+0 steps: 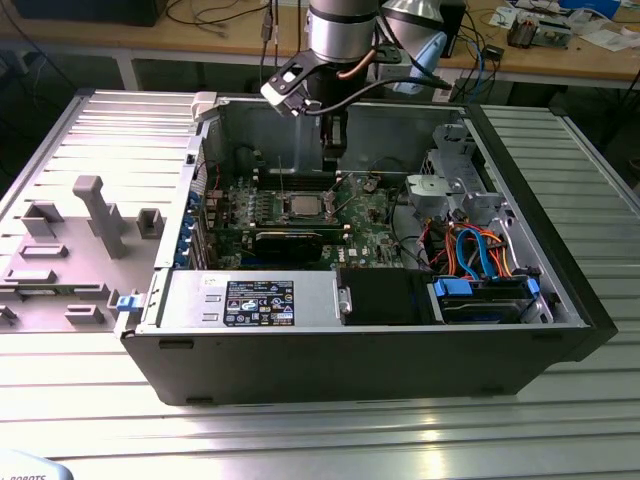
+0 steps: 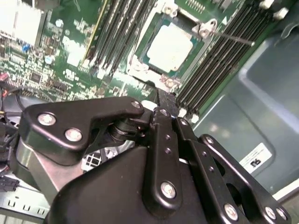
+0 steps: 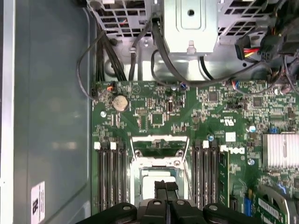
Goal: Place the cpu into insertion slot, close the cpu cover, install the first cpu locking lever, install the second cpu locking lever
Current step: 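Close the cpu cover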
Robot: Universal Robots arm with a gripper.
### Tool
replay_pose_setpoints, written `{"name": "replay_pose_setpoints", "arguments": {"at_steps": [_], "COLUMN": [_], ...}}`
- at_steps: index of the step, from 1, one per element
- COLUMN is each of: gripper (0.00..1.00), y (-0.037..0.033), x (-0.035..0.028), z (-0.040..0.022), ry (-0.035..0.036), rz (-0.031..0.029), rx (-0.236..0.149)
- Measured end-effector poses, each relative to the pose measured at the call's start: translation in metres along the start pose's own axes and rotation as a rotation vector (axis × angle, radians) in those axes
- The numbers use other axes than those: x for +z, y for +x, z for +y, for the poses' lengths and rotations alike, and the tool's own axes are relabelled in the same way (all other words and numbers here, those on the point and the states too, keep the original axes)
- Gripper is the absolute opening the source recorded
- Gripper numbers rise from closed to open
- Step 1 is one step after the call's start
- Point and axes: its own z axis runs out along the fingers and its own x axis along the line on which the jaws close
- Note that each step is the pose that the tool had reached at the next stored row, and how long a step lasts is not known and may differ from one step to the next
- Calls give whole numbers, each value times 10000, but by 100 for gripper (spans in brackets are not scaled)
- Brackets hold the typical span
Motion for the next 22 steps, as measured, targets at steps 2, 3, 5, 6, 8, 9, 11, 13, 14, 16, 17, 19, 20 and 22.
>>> {"name": "replay_pose_setpoints", "arguments": {"at_steps": [2,3,5,6,8,9,11,13,14,16,17,19,20,22], "gripper": [11,11,11,11,11,11,11,11,11,11,11,11,11,11], "y": [1,6,6,6,5,6,7,7,8,8,7,8,8,8], "x": [3,5,5,5,6,7,12,29,61,82,85,85,85,86], "z": [141,256,257,260,302,331,405,492,550,577,581,585,585,587], "ry": [5,6,6,6,8,16,35,42,43,43,43,44,44,43], "rz": [-1,-5,-5,-5,-7,-7,-6,-5,-4,-5,-6,-7,-6,-5], "rx": [-1,1,0,-3,1,1,0,-1,-2,-4,-4,-1,-1,-4]}}
